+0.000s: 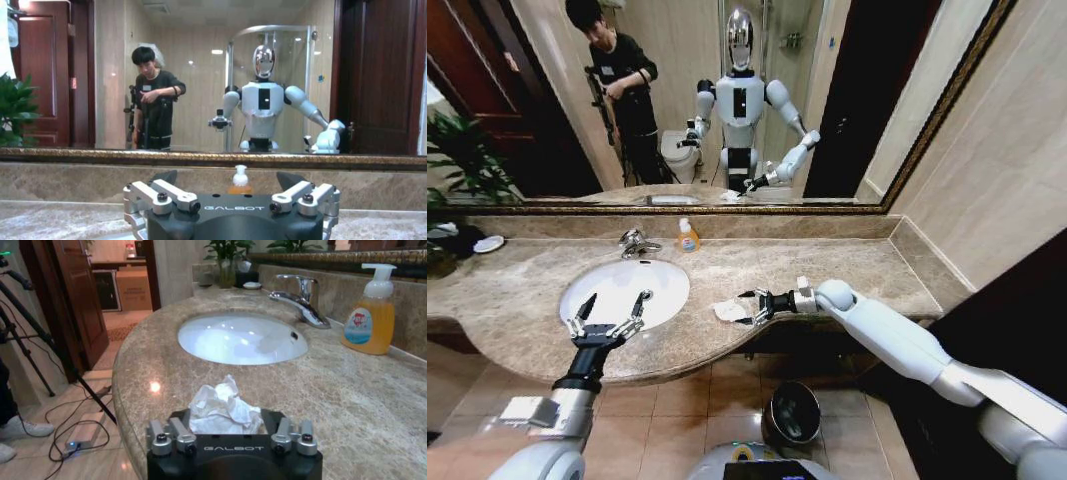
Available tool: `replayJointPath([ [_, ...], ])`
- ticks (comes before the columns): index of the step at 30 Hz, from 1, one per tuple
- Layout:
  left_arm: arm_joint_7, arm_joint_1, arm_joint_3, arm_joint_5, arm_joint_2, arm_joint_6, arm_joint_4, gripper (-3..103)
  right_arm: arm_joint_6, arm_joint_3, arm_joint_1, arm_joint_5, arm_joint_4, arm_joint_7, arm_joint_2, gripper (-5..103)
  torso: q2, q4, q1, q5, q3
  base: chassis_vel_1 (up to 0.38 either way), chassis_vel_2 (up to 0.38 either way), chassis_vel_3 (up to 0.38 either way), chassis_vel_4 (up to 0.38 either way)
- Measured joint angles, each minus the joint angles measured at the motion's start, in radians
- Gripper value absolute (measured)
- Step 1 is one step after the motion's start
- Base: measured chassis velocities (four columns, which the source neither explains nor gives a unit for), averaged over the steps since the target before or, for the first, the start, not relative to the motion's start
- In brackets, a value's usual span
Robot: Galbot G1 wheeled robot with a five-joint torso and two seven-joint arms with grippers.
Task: Pick up the trash from the sink and place it in the trash bin.
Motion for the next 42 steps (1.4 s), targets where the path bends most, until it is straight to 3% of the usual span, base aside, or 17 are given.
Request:
replayJointPath([
  [2,0.000,0.000,0.000,0.000,0.000,0.000,0.000,100,-0.003,-0.009,0.005,0.000,-0.001,0.012,0.012,61,0.000,0.0000,0.000,0.0001,0.000,0.000,0.000,0.000,0.000],
  [4,0.000,0.000,0.000,0.000,0.000,0.000,0.000,100,-0.005,-0.012,0.008,0.000,-0.003,0.015,0.017,61,0.000,0.0000,0.000,0.0001,0.000,0.000,0.000,0.000,0.000],
  [7,0.000,0.000,0.000,0.000,0.000,0.000,0.000,100,-0.005,-0.022,0.019,-0.005,-0.030,0.020,0.039,45,0.000,0.0000,0.000,0.0001,0.000,0.000,0.000,0.000,0.000],
  [16,0.000,0.000,0.000,0.000,0.000,0.000,0.000,100,0.007,-0.040,0.044,-0.012,-0.073,0.018,0.074,48,0.000,0.0001,0.000,0.0001,0.000,0.000,0.000,0.000,0.000],
  [21,0.000,0.000,0.000,0.000,0.000,0.000,0.000,100,0.020,-0.046,0.047,-0.010,-0.076,0.027,0.075,41,0.000,0.0001,0.000,0.0002,0.000,0.000,0.000,0.000,0.000],
  [23,0.000,0.000,0.000,0.000,0.000,0.000,0.000,100,0.024,-0.046,0.043,-0.007,-0.067,0.038,0.065,29,0.000,0.0001,0.000,0.0001,0.000,0.000,0.000,0.000,0.000],
  [26,0.000,0.000,0.000,0.000,0.000,0.000,0.000,100,0.024,-0.043,0.039,-0.005,-0.058,0.042,0.055,25,0.000,0.0001,0.000,0.0002,0.000,0.000,0.000,0.000,0.000],
  [29,0.000,0.000,0.000,0.000,0.000,0.000,0.000,100,0.024,-0.032,0.034,0.005,-0.042,0.052,0.037,14,0.000,0.0000,0.000,0.0002,0.000,0.000,0.000,0.000,0.000],
  [31,0.000,0.000,0.000,0.000,0.000,0.000,0.000,100,0.024,-0.030,0.033,0.008,-0.039,0.055,0.034,14,0.000,0.0000,0.000,0.0002,0.000,0.000,0.000,0.000,0.000],
  [34,0.000,0.000,0.000,0.000,0.000,0.000,0.000,100,0.024,-0.014,0.024,0.017,-0.024,0.069,0.028,3,0.000,0.0000,0.000,0.0001,0.000,0.000,0.000,0.000,0.000],
  [42,0.000,0.000,0.000,0.000,0.000,0.000,0.000,100,0.022,0.033,-0.006,0.021,-0.008,0.091,0.020,0,0.000,0.0001,0.000,0.0003,0.000,0.000,0.000,0.000,0.000],
])
